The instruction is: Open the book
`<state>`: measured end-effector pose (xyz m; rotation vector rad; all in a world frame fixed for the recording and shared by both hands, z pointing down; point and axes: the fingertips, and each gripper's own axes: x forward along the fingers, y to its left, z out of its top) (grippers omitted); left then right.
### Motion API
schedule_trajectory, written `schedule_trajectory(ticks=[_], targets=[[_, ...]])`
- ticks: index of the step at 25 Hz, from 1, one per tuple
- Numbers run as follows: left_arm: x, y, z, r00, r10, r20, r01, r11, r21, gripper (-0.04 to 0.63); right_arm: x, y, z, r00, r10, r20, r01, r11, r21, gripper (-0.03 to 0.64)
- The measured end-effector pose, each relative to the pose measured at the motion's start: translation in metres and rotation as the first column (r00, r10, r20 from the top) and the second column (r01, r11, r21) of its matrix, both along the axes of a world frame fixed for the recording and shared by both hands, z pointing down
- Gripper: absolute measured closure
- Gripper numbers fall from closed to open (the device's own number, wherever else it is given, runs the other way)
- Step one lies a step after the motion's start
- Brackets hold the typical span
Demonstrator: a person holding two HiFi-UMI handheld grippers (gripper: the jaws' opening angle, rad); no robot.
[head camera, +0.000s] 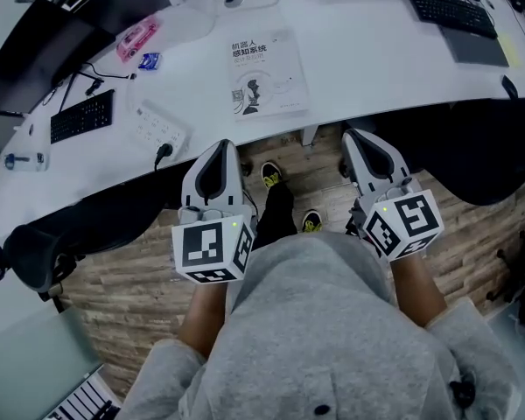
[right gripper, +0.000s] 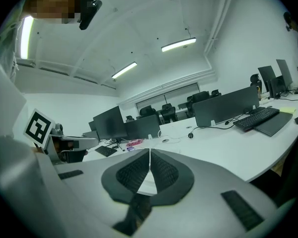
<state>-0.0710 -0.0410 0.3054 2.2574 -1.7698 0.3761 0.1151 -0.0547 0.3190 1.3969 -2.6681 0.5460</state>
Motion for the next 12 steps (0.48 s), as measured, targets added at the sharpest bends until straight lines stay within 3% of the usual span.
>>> schedule_trajectory(ticks=[12], targets=[[-0.017, -0.065, 0.013, 0.999, 0.013, -0.039, -0.014, 0.999, -0.035, 0.586, -0.015, -0.060, 0.005, 1.000, 0.017, -0.022, -0.018, 0.999, -0.042, 0.588]])
